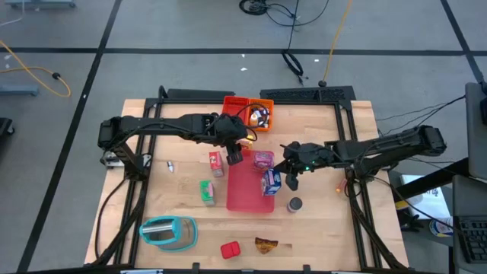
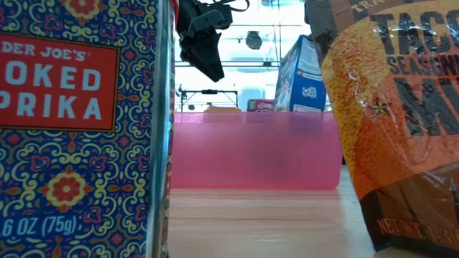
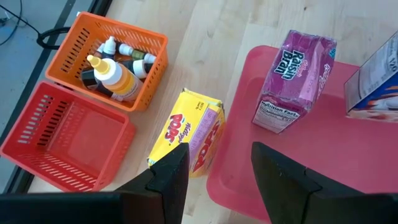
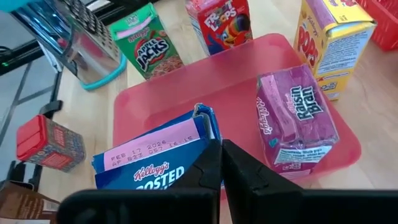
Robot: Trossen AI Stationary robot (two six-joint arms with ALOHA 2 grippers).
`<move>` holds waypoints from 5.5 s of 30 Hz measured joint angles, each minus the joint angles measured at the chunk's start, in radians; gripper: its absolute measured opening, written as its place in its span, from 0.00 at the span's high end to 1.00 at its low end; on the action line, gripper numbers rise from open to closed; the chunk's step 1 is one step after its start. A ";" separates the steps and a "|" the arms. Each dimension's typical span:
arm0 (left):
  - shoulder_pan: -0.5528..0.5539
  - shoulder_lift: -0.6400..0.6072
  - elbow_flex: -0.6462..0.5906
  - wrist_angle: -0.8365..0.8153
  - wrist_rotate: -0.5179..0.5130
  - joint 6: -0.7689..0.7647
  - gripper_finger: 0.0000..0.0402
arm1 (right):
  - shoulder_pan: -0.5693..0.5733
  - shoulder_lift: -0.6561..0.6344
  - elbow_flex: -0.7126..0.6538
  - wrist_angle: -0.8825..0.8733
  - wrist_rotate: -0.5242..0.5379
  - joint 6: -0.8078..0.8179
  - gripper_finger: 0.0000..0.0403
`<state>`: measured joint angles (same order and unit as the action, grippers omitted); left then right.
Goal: Pick & Place Kitchen Items
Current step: Put the blue cereal box into the light red bin, then put the yellow cereal box into the light red bin
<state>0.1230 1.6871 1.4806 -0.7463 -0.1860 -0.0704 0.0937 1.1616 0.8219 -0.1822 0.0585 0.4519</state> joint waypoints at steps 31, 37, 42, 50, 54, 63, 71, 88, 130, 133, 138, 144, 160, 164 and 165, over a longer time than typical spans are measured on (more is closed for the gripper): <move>0.000 0.000 0.000 0.002 0.000 -0.001 0.56 | 0.000 0.012 0.000 0.040 -0.006 -0.045 0.93; 0.000 0.000 0.000 0.002 0.000 -0.003 0.56 | 0.000 0.012 -0.002 0.037 -0.006 -0.052 0.93; 0.000 0.000 0.000 -0.004 0.000 -0.005 0.56 | 0.000 0.011 -0.020 0.046 -0.006 -0.053 0.93; 0.000 0.000 0.000 -0.005 0.000 0.000 0.56 | 0.000 0.011 -0.061 0.048 -0.006 -0.046 0.93; 0.000 0.000 0.000 -0.005 -0.020 0.051 0.56 | 0.000 0.011 -0.067 0.051 -0.006 -0.048 0.93; 0.050 0.002 -0.020 0.019 -0.073 0.140 0.56 | 0.000 0.011 -0.068 0.052 -0.006 -0.069 0.93; 0.074 0.002 -0.137 0.100 0.006 0.207 0.56 | 0.000 0.011 -0.068 0.052 -0.006 -0.075 0.93; 0.064 0.002 -0.250 0.219 -0.127 0.298 0.56 | 0.000 0.011 -0.071 0.106 -0.006 -0.124 0.94; 0.063 0.073 -0.273 0.364 -0.067 0.239 0.99 | 0.000 0.011 -0.183 0.291 -0.008 -0.105 0.95; 0.055 0.045 -0.276 0.343 -0.101 0.241 0.99 | 0.000 0.011 -0.183 0.290 -0.007 -0.107 0.95; 0.036 -0.026 -0.276 0.331 -0.108 0.221 0.99 | 0.000 0.011 -0.183 0.285 -0.007 -0.115 0.95; -0.002 -0.101 -0.275 0.314 -0.136 0.199 0.99 | 0.000 0.011 -0.183 0.286 -0.007 -0.124 0.96; -0.105 -0.150 -0.274 0.207 -0.179 0.126 0.99 | 0.000 0.011 -0.183 0.286 -0.003 -0.125 0.96; -0.122 -0.150 -0.274 0.208 -0.182 0.113 0.99 | 0.000 0.011 -0.183 0.287 -0.003 -0.125 0.96; -0.127 -0.150 -0.274 0.209 -0.182 0.111 0.99 | 0.000 0.011 -0.183 0.286 -0.003 -0.125 0.96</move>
<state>-0.0038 1.5372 1.2064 -0.5376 -0.3681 0.0404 0.0933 1.1728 0.6392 0.1043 0.0555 0.3271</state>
